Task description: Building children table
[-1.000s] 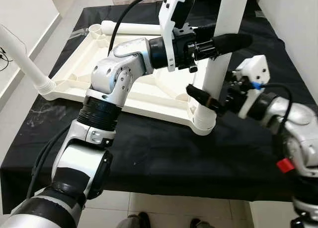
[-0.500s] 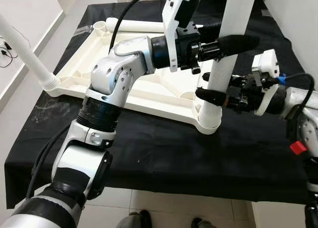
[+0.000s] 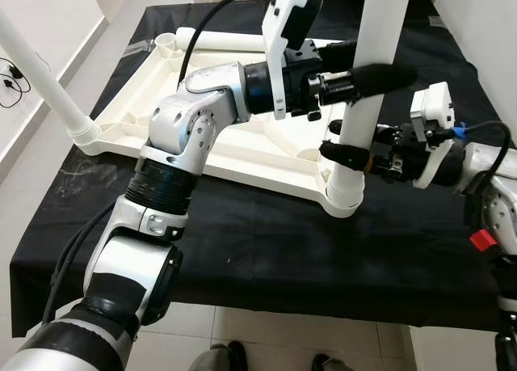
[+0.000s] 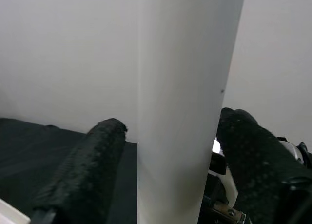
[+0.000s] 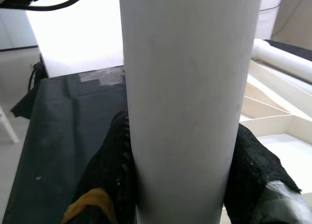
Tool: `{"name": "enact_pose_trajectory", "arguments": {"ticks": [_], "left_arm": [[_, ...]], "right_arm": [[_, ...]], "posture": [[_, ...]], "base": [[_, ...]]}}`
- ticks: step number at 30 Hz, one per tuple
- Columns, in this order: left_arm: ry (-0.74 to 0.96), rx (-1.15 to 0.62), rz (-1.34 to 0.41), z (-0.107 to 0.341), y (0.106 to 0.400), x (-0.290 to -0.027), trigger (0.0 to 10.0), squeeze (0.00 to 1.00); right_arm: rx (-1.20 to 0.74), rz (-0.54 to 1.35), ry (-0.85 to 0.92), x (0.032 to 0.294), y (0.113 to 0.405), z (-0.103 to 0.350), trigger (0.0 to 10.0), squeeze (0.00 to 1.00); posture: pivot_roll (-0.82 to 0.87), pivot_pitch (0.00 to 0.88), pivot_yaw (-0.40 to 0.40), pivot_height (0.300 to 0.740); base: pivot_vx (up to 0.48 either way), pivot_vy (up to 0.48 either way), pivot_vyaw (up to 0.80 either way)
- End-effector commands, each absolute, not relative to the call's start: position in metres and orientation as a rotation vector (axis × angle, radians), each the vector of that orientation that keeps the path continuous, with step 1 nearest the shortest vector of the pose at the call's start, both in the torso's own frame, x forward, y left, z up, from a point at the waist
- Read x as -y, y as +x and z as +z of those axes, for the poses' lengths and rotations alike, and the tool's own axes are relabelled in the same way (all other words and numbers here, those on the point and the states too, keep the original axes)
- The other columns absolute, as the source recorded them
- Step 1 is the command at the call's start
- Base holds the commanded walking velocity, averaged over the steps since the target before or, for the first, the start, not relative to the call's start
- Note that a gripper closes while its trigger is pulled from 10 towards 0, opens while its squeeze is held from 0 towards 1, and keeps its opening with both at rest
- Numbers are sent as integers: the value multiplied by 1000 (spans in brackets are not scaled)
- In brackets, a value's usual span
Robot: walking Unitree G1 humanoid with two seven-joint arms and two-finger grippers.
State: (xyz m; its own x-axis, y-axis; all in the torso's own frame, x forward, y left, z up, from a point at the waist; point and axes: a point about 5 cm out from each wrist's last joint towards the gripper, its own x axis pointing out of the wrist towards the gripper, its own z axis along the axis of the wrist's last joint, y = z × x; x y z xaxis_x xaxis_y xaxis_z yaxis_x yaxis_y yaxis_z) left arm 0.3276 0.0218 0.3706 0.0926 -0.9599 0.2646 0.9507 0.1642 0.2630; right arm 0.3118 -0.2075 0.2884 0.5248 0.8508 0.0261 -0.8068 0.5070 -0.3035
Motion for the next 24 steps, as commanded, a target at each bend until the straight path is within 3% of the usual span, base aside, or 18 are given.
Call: {"name": "enact_pose_trajectory", "arguments": {"ticks": [1,11,17,24], "left_arm": [[29,442,-1389,378,329,-25,10000,1000],[-83,586,-1293,414,321,-71,10000,1000],[-95,608,-1259,417,316,-87,10000,1000],[-150,590,-1104,404,321,-112,10000,1000]], "right_arm": [[205,947,-256,209,312,286,0,0],[277,786,-117,214,300,267,0,0],[272,771,-121,211,296,261,0,0],[270,748,-143,203,294,260,0,0]], "posture": [[17,241,88,740],[16,238,91,740],[17,236,96,740],[16,239,92,740]], "base": [[0,0,0],[0,0,0],[0,0,0],[0,0,0]]}}
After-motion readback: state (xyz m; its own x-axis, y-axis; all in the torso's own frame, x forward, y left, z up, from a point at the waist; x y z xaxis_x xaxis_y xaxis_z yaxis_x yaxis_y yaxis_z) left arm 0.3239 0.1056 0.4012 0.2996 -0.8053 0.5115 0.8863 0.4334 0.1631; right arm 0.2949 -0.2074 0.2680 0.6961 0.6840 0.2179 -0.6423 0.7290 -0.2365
